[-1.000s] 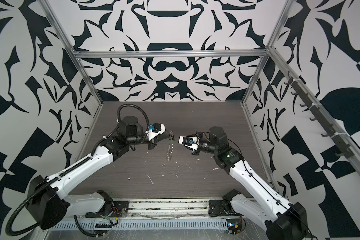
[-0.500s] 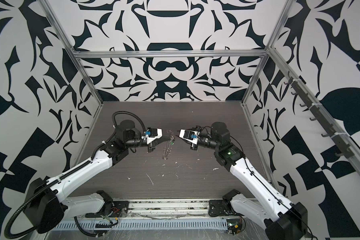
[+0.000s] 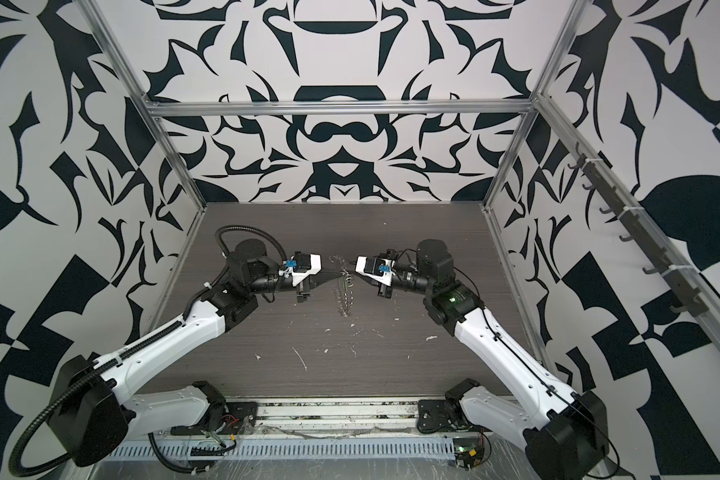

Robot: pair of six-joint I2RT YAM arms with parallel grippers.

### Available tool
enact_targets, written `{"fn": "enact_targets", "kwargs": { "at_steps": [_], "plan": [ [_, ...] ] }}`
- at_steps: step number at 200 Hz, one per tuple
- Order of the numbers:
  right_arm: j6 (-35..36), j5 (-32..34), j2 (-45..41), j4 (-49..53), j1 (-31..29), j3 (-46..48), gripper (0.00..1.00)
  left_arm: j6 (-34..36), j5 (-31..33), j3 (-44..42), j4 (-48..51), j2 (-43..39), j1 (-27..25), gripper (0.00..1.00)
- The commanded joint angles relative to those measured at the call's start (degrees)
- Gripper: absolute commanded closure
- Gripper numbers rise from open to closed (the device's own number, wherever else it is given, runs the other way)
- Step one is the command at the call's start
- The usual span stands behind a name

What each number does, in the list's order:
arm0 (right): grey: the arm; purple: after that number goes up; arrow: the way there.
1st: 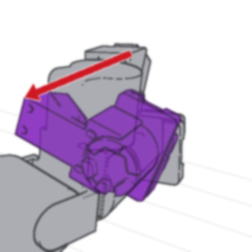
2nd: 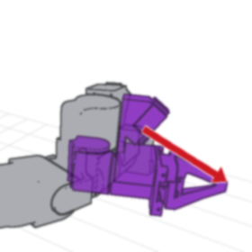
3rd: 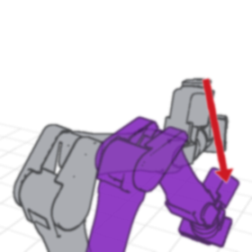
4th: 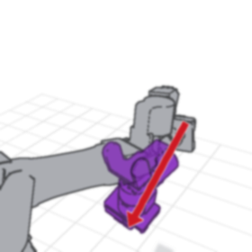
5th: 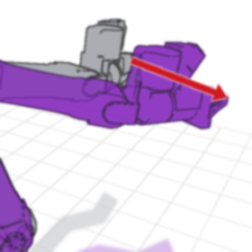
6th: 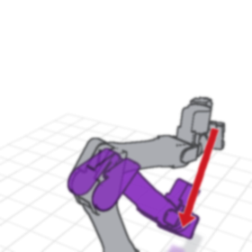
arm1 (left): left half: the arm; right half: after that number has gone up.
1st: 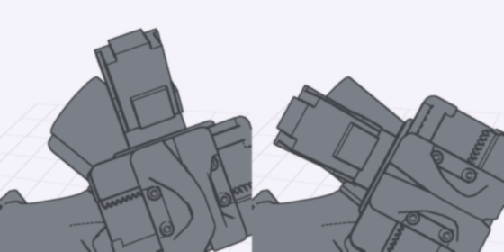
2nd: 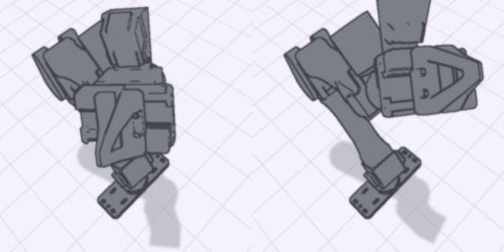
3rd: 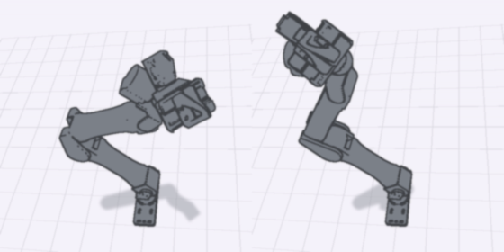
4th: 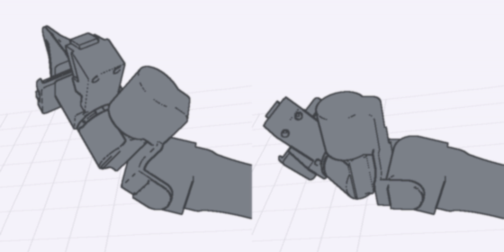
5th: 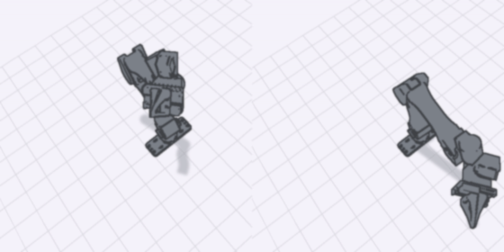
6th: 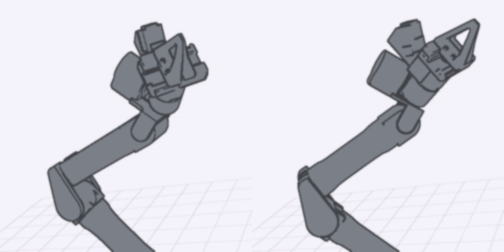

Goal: Remove the keys from the keyring

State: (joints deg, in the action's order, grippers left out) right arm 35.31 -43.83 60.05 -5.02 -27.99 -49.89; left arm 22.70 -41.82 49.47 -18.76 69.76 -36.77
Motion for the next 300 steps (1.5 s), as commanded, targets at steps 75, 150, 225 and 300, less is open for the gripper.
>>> {"fn": "enact_targets", "kwargs": {
  "at_steps": [75, 150, 225, 300],
  "plan": [
    [-2.31, -0.3, -2.78, -1.11, -0.13, -1.7, 0.75, -0.95, -0.14, -0.6, -3.3, 0.64, -0.14, 1.0],
    [-2.7, -2.26, -2.51, 1.66, -0.11, -3.12, 0.74, 0.32, -0.01, -0.96, -2.32, 0.47, -0.14, 1.0],
    [-2.66, -2.92, -1.17, 2.37, -0.31, -2.85, 0.74, 0.08, -0.28, -0.65, -2.23, 0.4, -0.14, 1.0],
    [-7.07, -1.91, -3.18, -0.82, -0.28, -3.08, 0.7, 0.72, -0.26, -0.93, -1.71, 0.43, -0.14, 1.0]
  ]
}}
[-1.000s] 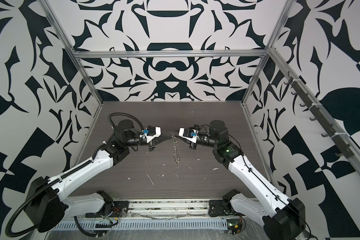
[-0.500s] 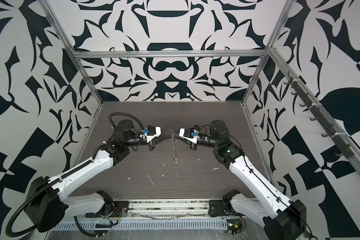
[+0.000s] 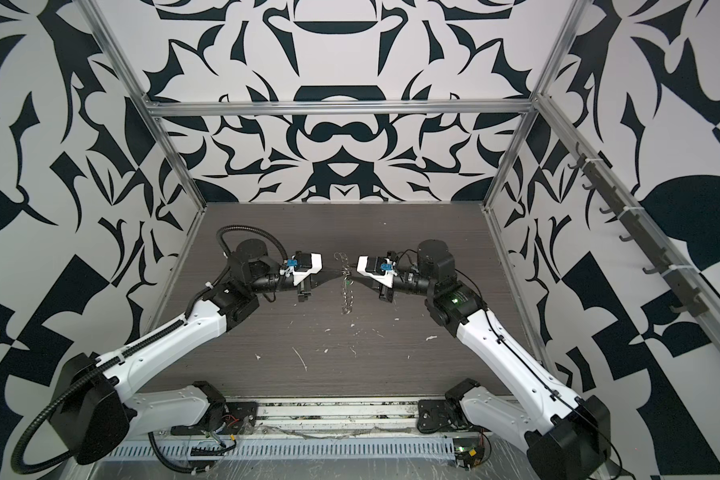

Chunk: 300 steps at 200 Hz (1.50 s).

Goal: Remove the keys from the keyring

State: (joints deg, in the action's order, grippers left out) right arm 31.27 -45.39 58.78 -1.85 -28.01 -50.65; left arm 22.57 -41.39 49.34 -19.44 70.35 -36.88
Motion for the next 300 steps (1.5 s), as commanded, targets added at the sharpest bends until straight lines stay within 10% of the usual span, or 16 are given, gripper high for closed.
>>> {"fn": "enact_targets", "kwargs": {
  "at_steps": [1, 300],
  "plan": [
    [-3.04, -0.34, -1.91, -4.02, -0.27, -2.37, 0.7, 0.88, -0.66, -0.81, -0.99, -0.14, -0.07, 1.0],
    [1.1, -1.67, 1.47, 2.53, -0.11, -3.34, 0.7, -0.92, -1.06, -0.76, -2.7, -0.13, -0.03, 1.0]
  ]
}}
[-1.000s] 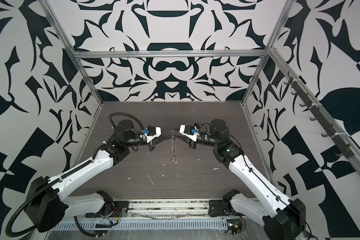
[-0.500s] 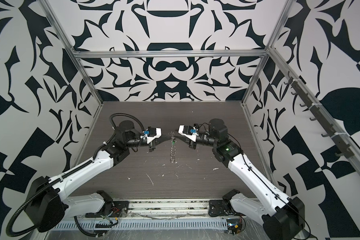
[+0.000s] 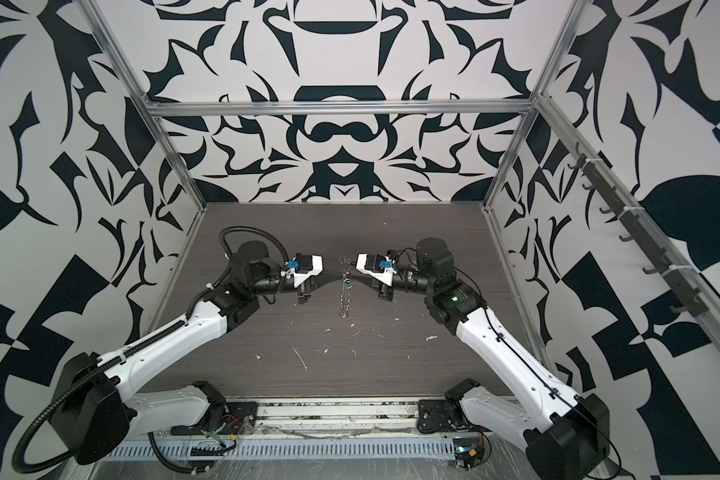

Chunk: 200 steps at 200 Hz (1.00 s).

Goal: Remove the keys from the keyring

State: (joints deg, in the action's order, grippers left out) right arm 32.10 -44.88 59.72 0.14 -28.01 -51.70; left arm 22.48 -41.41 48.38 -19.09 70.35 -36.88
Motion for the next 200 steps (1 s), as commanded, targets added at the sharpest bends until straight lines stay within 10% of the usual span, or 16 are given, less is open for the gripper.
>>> {"fn": "enact_targets", "kwargs": {
  "at_steps": [1, 200],
  "plan": [
    [0.26, -2.2, 0.59, 0.6, -0.11, -2.32, 0.7, -0.85, -1.04, 0.17, -3.1, -0.12, -0.03, 1.0],
    [5.18, -5.38, 4.1, 10.28, -0.16, -8.39, 1.0, -1.56, -0.14, -0.3, -4.58, 0.41, 0.02, 0.93]
  ]
}}
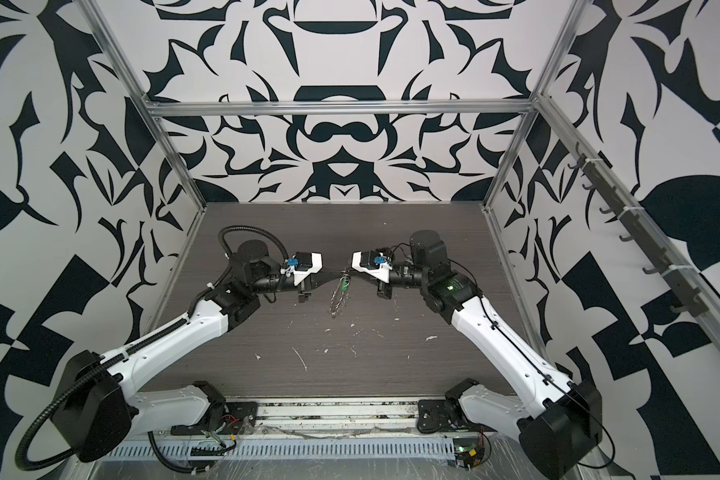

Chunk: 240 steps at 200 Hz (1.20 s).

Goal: Remove the keys from the keyring

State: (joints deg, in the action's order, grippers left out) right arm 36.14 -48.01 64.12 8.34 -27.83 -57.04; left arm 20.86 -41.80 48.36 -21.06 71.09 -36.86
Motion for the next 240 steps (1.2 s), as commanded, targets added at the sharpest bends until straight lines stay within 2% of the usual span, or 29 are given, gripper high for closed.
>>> {"fn": "enact_targets", "kwargs": {
  "at_steps": [1, 15, 39, 113, 180, 240],
  "plan": [
    [1.22, -2.22, -0.3, 2.1, -0.35, -3.15, 1.0, 0.05, 0.33, -0.28, -2.55, -0.33, 0.02, 0.92],
    [2.61, -1.04, -0.1, 4.84, -0.38, -4.52, 1.0, 0.44, 0.75, -0.38, -2.32, -0.42, 0.04, 0.85],
    [7.42, 1.41, 0.81, 11.99, -0.42, -7.77, 1.0, 0.73, 0.85, -0.26, -1.75, -0.6, 0.04, 0.82],
    [14.64, 8.54, 2.48, 20.67, -2.53, -12.53, 1.0, 3.15, 0.16, 2.3, 3.0, 0.5, 0.04, 0.79],
    [15.44, 9.72, 3.55, 21.73, -4.06, -14.39, 1.0, 4.15, -0.04, 4.46, 6.55, 1.48, 0.08, 0.79],
    [15.62, 9.94, 4.73, 22.63, -4.83, -15.92, 1.0, 5.66, -0.61, 5.86, 9.38, 3.88, -0.01, 0.84]
  ]
}}
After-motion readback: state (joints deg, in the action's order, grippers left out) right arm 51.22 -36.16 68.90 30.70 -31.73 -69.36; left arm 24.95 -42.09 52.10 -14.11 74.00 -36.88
